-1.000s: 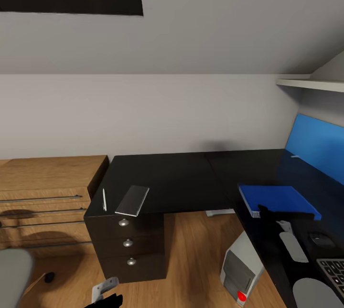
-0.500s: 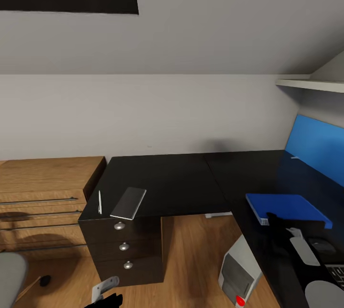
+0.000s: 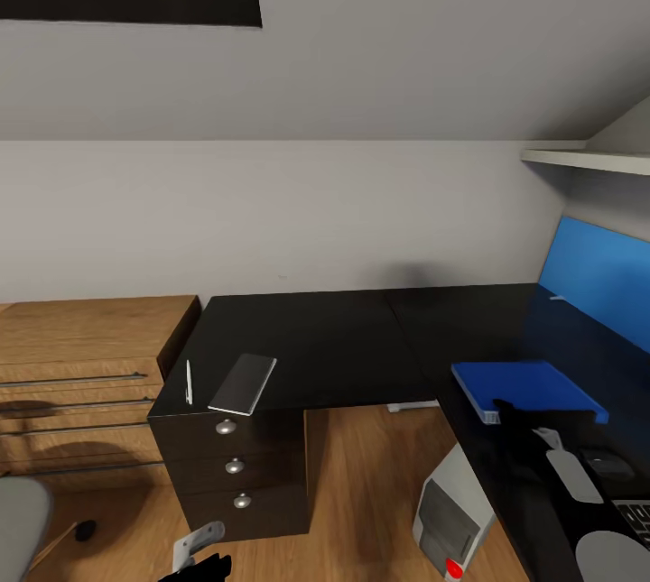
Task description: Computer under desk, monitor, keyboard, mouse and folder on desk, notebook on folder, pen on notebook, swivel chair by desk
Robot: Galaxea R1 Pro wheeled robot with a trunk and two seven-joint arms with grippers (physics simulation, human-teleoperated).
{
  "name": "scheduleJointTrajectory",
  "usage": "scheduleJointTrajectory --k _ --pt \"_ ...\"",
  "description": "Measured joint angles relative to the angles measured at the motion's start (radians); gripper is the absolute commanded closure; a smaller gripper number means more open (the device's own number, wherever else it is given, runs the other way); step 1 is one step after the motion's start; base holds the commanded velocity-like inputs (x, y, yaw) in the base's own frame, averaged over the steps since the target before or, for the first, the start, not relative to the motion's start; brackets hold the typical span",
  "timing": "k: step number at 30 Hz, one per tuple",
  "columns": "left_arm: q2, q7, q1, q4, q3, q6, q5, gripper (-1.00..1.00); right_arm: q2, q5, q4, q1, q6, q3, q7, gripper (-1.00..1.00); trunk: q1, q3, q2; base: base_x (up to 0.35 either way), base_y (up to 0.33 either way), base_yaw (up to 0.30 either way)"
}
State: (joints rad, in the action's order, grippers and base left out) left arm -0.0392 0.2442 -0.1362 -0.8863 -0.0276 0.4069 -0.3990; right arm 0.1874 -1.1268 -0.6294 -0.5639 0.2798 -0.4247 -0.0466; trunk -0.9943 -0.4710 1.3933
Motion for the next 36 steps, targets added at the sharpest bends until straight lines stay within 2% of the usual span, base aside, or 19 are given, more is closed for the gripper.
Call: scheduleJointTrajectory --k 7,19,29,30,36 --pt "0.000 0.000 0.000 0.000 0.001 0.000 -0.001 -1.00 0.001 -0.004 -0.002 0.000 0.033 -0.004 0.027 1.00 0.000 0.000 0.000 0.000 0.000 0.000" --pt "0.000 0.000 0.000 0.000 0.003 0.000 0.000 -1.00 0.002 -0.003 -0.003 0.000 0.035 -0.004 0.029 1.00 -0.046 -0.038 0.084 0.000 0.000 0.000" --pt "0.000 0.000 0.000 0.000 0.003 0.000 0.000 -1.00 0.002 -0.007 -0.005 0.000 0.035 -0.004 0.027 1.00 -0.046 -0.038 0.084 0.000 0.000 0.000" --pt "0.000 0.000 0.000 0.000 0.003 0.000 -0.001 -1.00 0.002 -0.007 -0.005 0.000 0.035 -0.004 0.027 -1.00 -0.046 -0.038 0.084 0.000 0.000 0.000" --pt "0.000 0.000 0.000 0.001 0.004 0.000 0.000 -1.00 0.002 -0.008 -0.005 0.000 0.035 -0.004 0.028 -1.00 -0.046 -0.038 0.084 0.000 0.000 0.000"
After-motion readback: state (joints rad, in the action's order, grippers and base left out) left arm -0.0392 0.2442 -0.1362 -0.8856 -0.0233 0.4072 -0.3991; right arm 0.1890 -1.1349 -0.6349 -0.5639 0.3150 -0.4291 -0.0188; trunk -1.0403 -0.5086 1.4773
